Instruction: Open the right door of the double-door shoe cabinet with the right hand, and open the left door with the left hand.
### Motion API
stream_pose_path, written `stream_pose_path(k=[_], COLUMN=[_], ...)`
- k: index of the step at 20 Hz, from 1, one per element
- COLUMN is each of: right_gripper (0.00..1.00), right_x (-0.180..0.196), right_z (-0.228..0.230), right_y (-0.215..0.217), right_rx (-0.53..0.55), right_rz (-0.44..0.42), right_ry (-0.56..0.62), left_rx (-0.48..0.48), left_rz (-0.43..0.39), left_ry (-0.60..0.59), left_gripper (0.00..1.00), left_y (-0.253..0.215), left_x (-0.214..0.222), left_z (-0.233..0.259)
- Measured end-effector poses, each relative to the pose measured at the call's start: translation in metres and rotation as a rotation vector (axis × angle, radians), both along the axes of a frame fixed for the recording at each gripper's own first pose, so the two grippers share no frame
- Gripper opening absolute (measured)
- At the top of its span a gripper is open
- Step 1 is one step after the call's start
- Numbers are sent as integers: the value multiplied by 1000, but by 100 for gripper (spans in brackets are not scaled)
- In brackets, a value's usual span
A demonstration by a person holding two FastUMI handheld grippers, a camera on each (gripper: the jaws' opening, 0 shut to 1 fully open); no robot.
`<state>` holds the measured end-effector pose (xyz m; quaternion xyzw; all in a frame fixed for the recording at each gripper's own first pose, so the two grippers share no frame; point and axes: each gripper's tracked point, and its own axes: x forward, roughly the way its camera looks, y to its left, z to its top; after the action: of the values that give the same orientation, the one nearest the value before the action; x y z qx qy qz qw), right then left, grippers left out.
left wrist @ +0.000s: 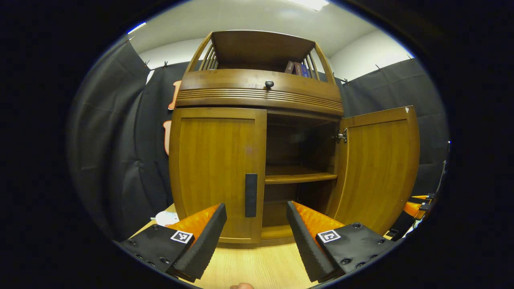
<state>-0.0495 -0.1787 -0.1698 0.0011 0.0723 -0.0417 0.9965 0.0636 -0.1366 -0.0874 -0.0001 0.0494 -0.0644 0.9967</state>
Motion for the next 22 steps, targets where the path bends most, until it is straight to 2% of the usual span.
stream_pose_path(k=[1,3,4,5,7,8,9,10,12,14,15,16,17,18,20,22], right_gripper=[58,71,77,89,93,99,99,93,93,93,93,93,93,93,93,93], right_x=[-2,-4,-6,-6,-6,-7,-7,-6,-5,-3,-2,0,1,2,6,9], right_z=[1,4,6,8,11,11,11,11,9,7,7,8,8,9,6,7], right_y=[-2,-7,-10,-13,-17,-19,-20,-22,-22,-21,-21,-21,-21,-20,-18,-18], right_rx=[5,6,3,0,-6,-8,-8,-6,1,1,0,0,2,4,-4,-13], right_rz=[-10,-33,-43,-52,-69,-74,-79,-83,-85,-82,-81,-83,-85,-86,-86,-88], right_ry=[-5,-15,-23,-29,-39,-44,-48,-50,-49,-50,-51,-53,-56,-59,-56,-64], left_rx=[6,26,34,34,19,1,-14,-25,-37,-42,-39,-33,-24,-11,7,7], left_rz=[3,28,45,52,55,45,31,24,24,19,24,26,31,34,44,41], left_ry=[5,12,19,25,36,40,47,51,61,55,51,49,45,46,48,55], left_gripper=[96,93,97,97,95,94,94,94,94,100,100,94,93,96,93,85], left_y=[-1,4,6,7,7,3,0,-3,-3,-1,1,2,3,4,6,5], left_x=[10,30,38,48,69,79,86,94,109,124,131,138,143,149,159,166], left_z=[-6,-20,-27,-32,-43,-49,-54,-59,-66,-72,-73,-73,-74,-76,-80,-85])
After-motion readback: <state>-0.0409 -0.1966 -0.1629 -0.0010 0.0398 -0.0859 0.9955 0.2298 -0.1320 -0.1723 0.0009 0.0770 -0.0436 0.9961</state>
